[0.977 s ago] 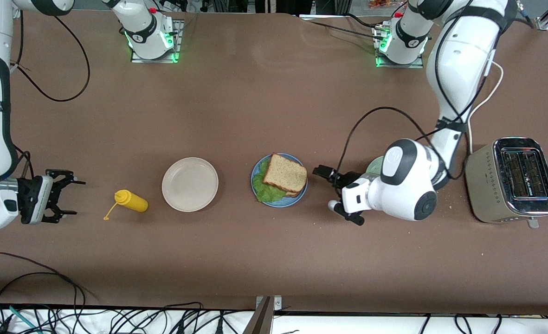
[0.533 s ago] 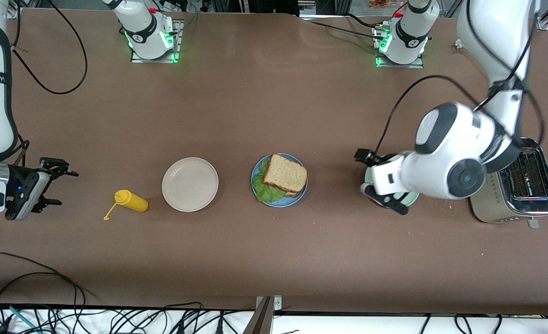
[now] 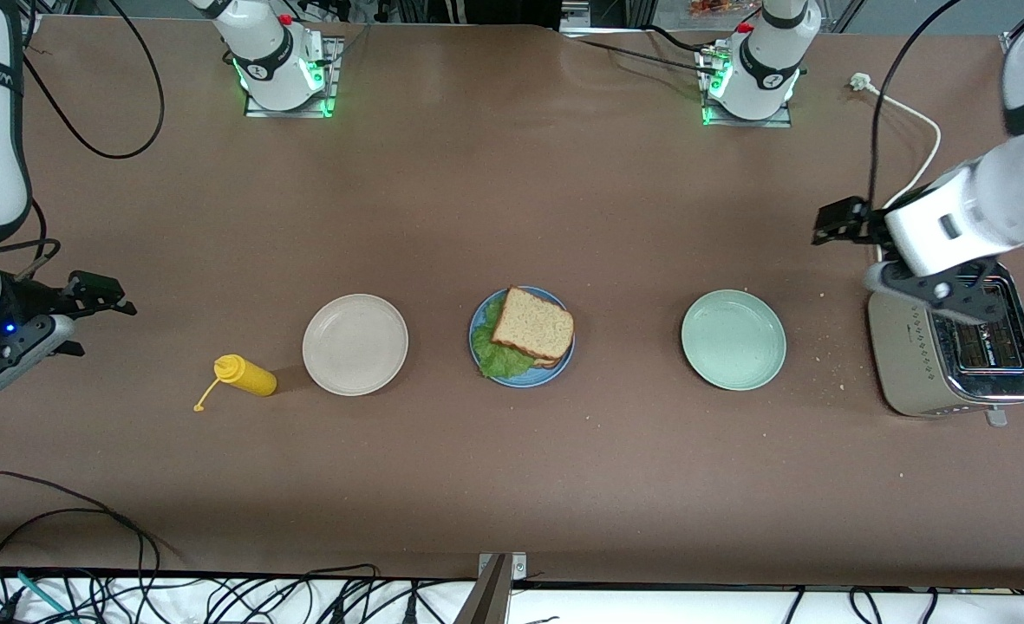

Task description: Make sandwich in blue plate with both arms

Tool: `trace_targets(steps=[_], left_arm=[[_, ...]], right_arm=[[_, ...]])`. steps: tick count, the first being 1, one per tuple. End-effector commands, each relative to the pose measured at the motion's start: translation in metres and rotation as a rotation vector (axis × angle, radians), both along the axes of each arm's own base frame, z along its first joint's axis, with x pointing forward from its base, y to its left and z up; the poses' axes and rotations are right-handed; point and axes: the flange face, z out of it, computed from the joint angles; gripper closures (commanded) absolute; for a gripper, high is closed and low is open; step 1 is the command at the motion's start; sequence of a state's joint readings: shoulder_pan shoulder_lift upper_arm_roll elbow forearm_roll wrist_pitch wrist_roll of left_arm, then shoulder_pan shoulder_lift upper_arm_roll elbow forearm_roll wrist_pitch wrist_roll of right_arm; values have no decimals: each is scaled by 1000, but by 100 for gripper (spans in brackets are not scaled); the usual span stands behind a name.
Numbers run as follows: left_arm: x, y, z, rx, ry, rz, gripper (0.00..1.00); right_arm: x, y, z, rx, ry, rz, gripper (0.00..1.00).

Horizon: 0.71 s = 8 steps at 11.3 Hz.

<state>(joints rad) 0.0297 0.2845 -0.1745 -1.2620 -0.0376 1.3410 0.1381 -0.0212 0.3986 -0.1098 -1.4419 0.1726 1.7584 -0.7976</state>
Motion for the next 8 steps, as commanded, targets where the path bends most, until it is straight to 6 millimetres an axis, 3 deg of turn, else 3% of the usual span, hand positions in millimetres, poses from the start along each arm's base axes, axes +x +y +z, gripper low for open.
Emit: trace_targets(steps=[1,2,5,8], left_arm=[[-57,24,14,138,-159,37,0],[-60,26,11,132,-182,44,0],[-54,60,10,-24,-190,162,0],[-55,60,12,-18,-186,195,0]], right_arm=[[-25,27,31,-32,29,-205,0],[-29,38,37,-34,38,-272,0],[-41,62,53,-68,37,-401,0],[-64,72,84,-74,1,-420,0]])
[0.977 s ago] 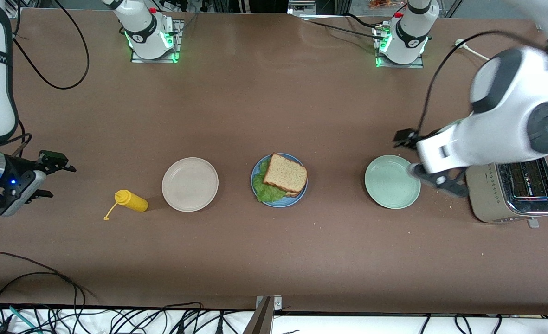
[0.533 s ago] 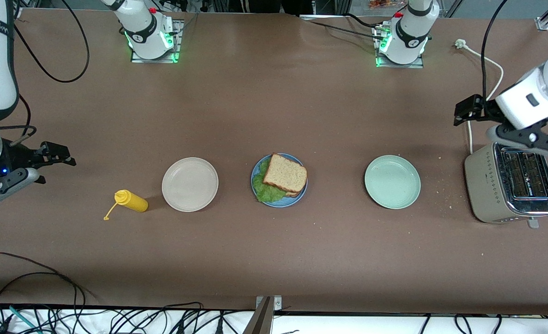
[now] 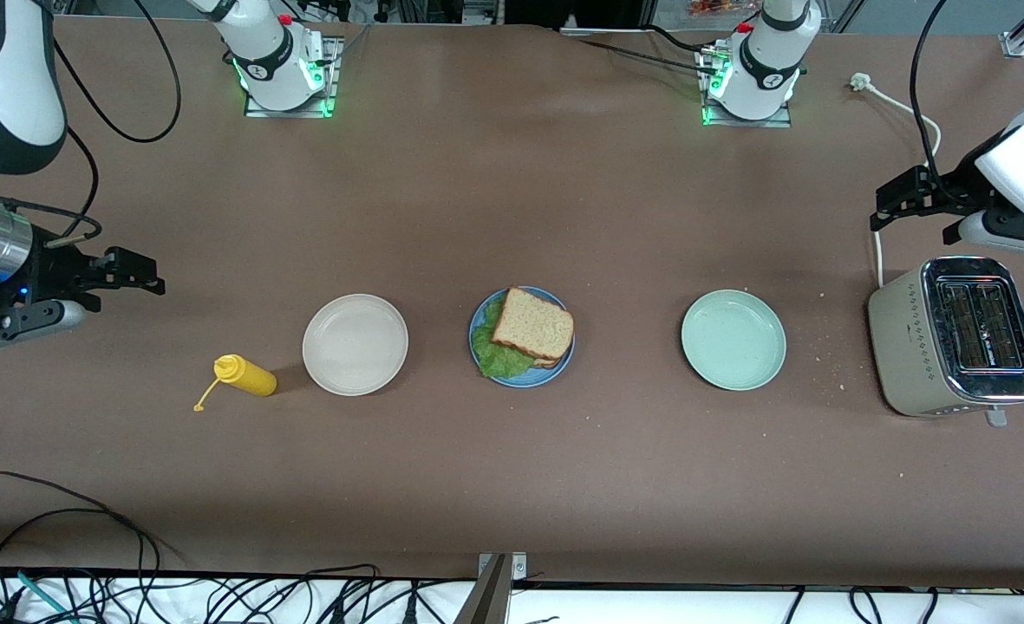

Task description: Make sandwich in blue plate with both arms

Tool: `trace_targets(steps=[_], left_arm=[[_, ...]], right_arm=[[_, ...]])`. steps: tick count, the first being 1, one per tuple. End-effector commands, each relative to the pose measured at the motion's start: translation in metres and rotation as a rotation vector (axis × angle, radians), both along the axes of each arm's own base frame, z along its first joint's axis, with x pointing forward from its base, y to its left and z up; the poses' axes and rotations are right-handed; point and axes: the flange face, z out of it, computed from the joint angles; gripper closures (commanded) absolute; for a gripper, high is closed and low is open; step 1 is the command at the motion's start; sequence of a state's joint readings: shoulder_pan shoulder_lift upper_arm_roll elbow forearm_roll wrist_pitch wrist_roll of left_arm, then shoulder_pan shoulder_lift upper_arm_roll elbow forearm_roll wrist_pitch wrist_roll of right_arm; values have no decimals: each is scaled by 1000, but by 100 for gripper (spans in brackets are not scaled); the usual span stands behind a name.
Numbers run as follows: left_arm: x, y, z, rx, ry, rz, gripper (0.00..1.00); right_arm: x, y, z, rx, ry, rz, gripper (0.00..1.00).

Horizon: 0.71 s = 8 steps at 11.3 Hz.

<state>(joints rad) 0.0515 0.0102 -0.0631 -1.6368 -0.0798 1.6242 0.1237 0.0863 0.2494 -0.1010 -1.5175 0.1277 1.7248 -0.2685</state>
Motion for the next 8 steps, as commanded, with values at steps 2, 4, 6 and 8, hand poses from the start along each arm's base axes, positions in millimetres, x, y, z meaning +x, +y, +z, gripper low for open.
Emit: trace_targets(steps=[2,4,6,8], left_arm=[[-10,1,3,-8,19,33,0],[-18,0,6,14,91,82,0],[-18,-3,9,51,86,106,0],[-16,-3,11,52,80,106,0]], right_arm=[[-54,0,54,-18,-39,-24,0],[-66,3,65,-17,-4,-72,0],[-66,4,68,-33,-10,-59,0],[-66,1,69,-108,-15,-44,0]])
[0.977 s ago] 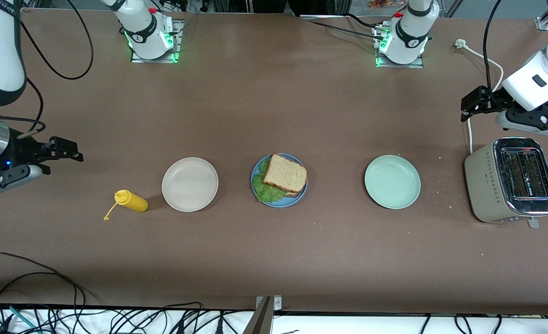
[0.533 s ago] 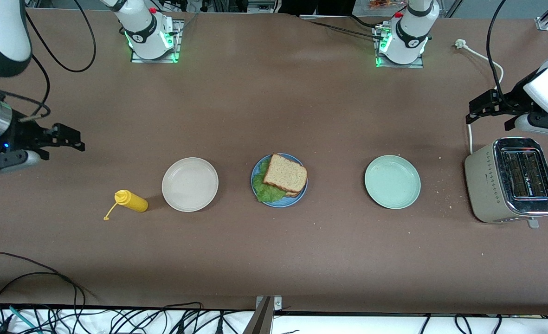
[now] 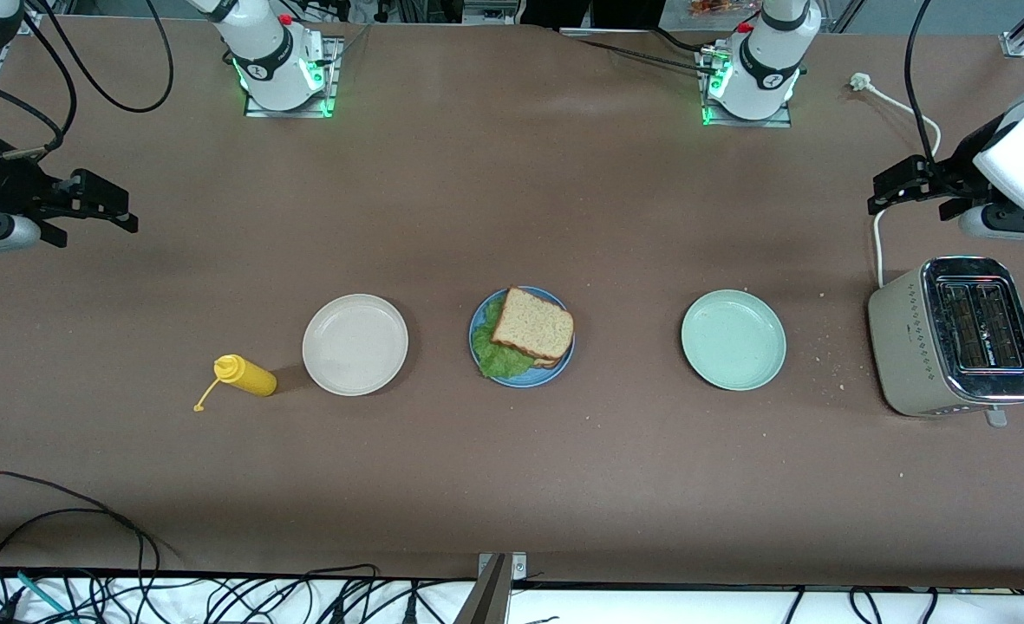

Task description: Make sandwich in blue plate with both arms

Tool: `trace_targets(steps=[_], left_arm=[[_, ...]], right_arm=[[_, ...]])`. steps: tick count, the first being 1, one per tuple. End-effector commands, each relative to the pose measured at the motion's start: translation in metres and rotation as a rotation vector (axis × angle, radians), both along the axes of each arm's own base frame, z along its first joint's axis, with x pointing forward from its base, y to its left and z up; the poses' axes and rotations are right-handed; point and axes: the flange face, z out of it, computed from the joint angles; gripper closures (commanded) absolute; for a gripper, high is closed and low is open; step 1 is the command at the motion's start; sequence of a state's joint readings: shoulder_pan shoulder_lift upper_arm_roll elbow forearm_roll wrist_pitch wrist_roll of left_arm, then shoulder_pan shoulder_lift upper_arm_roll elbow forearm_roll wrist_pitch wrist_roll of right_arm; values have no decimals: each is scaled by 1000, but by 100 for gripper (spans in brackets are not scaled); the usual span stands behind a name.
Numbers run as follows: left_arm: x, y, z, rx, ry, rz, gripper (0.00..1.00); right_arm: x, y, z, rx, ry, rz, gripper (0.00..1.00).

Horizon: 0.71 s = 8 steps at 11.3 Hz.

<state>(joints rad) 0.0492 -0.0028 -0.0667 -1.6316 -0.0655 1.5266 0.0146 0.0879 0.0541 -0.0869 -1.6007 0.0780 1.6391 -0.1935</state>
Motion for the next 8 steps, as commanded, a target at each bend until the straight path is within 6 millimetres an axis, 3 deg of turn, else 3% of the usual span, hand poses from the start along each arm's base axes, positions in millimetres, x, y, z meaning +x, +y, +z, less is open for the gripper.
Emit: trace_targets(steps=[1,3,5,6,8], left_arm=[[-2,-1,8,29,-1,11,0],[-1,5,11,23,-10,12,0],[1,7,38,31,-69,28,0],[1,20,49,28,-92,51,0],[1,23,56,28,-106,60,0]], right_arm=[[-7,-1,-2,-86,6,2,0],[-8,2,-2,-84,9,-1,0],[-7,6,1,-80,2,16,0],[-7,5,7,-82,-1,18,0],[-7,6,11,-84,11,17,0]])
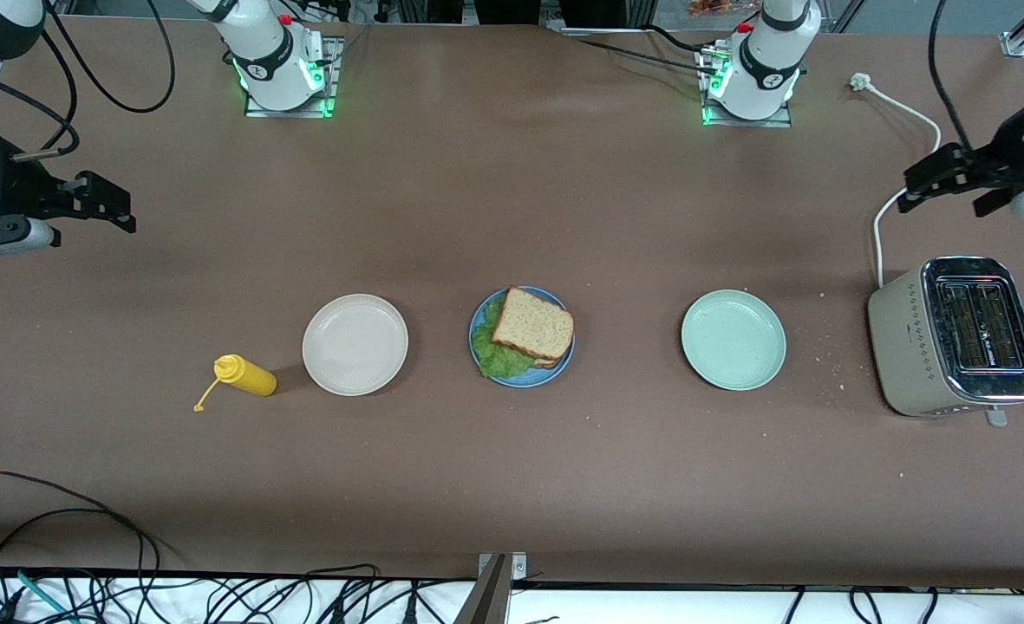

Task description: Make sandwich in blue plate with both arms

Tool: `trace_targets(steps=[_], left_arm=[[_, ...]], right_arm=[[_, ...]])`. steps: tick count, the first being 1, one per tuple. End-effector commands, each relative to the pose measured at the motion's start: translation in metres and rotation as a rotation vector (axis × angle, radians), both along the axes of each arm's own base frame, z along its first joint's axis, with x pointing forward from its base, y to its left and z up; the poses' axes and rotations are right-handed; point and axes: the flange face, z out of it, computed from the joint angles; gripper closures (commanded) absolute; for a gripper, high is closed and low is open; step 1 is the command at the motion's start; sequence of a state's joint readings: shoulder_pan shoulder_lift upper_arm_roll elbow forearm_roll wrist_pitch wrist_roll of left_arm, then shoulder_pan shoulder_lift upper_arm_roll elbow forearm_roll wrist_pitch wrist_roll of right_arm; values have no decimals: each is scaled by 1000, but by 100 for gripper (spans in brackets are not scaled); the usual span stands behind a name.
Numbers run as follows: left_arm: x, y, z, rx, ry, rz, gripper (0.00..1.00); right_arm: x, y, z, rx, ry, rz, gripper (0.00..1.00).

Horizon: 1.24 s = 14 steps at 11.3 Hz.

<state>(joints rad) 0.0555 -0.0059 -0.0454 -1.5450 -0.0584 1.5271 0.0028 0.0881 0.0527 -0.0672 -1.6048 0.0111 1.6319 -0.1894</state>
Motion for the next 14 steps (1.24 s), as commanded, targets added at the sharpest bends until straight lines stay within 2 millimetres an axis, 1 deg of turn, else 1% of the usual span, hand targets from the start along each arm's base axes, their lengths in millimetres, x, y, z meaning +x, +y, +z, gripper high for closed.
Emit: trace_targets(steps=[1,2,3,5,7,10,14], left_arm=[[-2,15,17,11,-23,19,0],[-2,17,19,19,-27,24,0],[-1,14,19,27,-28,18,0],[1,12,15,28,-21,16,0],[1,11,16,28,-22,15,0],[1,10,16,26,-22,12,0],[1,9,16,26,-22,10,0]], right_arm=[[-5,2,14,-21,-3,-6,0],[-4,2,21,-24,-17,-8,0],[-4,-2,27,-24,-29,-6,0],[-5,-4,40,-23,-55,-10,0],[-7,-4,35,-21,-15,-22,0],[-5,-7,34,-70,-22,-20,0],[-5,-8,34,-72,-22,-21,0]])
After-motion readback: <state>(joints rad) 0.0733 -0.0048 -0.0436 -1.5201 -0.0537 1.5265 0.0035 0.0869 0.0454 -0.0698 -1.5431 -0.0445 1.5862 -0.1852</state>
